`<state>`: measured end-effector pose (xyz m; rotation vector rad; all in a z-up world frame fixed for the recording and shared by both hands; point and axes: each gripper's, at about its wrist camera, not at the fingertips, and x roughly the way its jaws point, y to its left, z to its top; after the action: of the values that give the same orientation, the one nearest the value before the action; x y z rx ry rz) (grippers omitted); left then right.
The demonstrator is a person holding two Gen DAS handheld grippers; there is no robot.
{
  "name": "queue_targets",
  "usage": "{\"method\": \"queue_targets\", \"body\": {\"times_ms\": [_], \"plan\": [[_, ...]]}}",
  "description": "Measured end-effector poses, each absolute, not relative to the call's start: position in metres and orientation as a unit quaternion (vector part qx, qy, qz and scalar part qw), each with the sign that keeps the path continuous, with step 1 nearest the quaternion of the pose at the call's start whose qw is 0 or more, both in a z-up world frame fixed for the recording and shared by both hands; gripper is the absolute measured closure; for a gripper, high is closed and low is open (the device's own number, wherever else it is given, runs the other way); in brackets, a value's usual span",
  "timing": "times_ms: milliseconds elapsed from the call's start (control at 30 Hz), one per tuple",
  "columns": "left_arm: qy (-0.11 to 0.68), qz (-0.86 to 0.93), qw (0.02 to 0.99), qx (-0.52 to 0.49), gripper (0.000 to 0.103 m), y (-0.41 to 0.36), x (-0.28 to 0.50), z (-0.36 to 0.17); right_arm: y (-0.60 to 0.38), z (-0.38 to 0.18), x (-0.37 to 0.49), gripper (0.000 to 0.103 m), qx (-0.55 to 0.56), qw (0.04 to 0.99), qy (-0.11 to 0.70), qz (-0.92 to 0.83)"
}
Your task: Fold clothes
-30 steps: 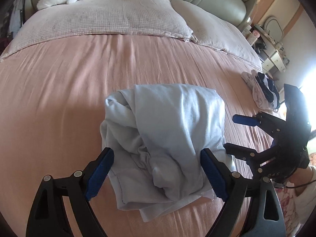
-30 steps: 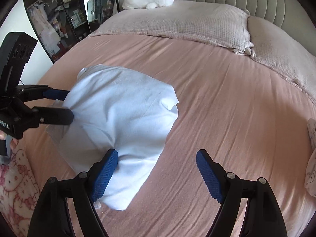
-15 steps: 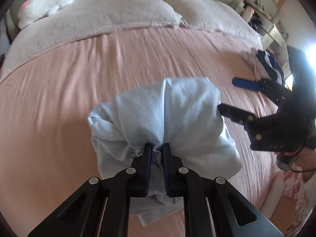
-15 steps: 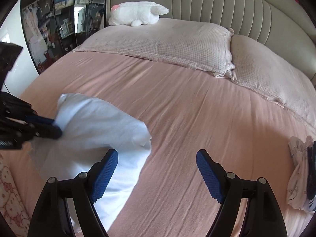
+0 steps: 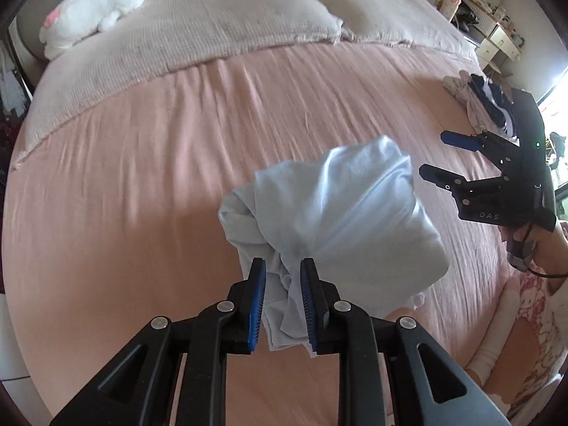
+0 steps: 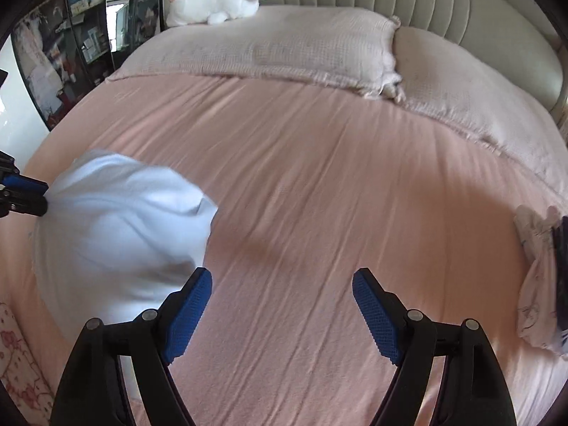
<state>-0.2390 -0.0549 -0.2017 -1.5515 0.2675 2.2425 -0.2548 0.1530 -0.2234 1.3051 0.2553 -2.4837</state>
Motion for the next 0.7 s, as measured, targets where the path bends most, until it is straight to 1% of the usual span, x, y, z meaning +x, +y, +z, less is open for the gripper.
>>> {"method": "queue_targets", "body": {"times_ms": [100,133,167,233,267,300,333,367,433,500,567,600,633,700], "plan": [[0.111,0.816,0.24,-0.514,0.077,-0.033,-0.243,-0.198,0.152,-0.204,-0.251,0.021,0.415,0.202,0.019,-0.887],[0.112,0.812,0.257,-0.512,0.071,-0.023,-0.245,-0.204,0.147,-0.204,-0.251,0.021,0.416,0.219,0.006,-0.882],[0.12,0.805,0.267,-0.516,0.065,-0.016,-0.248,-0.213,0.137,-0.213,-0.252,0.021,0.436,0.231,0.018,-0.87],[0.168,0.774,0.249,-0.557,0.065,-0.012,-0.252,-0.244,0.122,-0.235,-0.251,0.021,0.474,0.24,0.066,-0.845],[0.188,0.761,0.243,-0.572,0.064,-0.013,-0.252,-0.257,0.124,-0.244,-0.25,0.021,0.483,0.239,0.075,-0.839],[0.183,0.757,0.243,-0.578,0.062,-0.025,-0.247,-0.262,0.133,-0.247,-0.25,0.017,0.491,0.24,0.065,-0.835],[0.148,0.758,0.243,-0.587,0.059,-0.042,-0.244,-0.259,0.141,-0.246,-0.253,0.015,0.501,0.239,0.055,-0.83],[0.116,0.759,0.241,-0.594,0.051,-0.056,-0.243,-0.255,0.147,-0.242,-0.254,0.015,0.507,0.232,0.063,-0.828],[0.072,0.766,0.233,-0.595,0.05,-0.074,-0.245,-0.241,0.152,-0.231,-0.258,0.015,0.5,0.192,0.101,-0.839],[0.037,0.774,0.228,-0.589,0.05,-0.089,-0.247,-0.226,0.158,-0.217,-0.264,0.015,0.48,0.173,0.085,-0.856],[0.054,0.797,0.248,-0.549,0.05,-0.076,-0.25,-0.212,0.161,-0.205,-0.272,0.015,0.463,0.193,0.009,-0.865],[0.059,0.803,0.265,-0.53,0.05,-0.066,-0.253,-0.209,0.155,-0.203,-0.275,0.015,0.457,0.199,-0.01,-0.867],[0.062,0.807,0.283,-0.515,0.05,-0.055,-0.257,-0.209,0.149,-0.203,-0.277,0.015,0.45,0.201,-0.018,-0.87],[0.058,0.799,0.326,-0.502,0.05,-0.032,-0.265,-0.217,0.13,-0.213,-0.279,0.015,0.441,0.192,0.01,-0.877]]}}
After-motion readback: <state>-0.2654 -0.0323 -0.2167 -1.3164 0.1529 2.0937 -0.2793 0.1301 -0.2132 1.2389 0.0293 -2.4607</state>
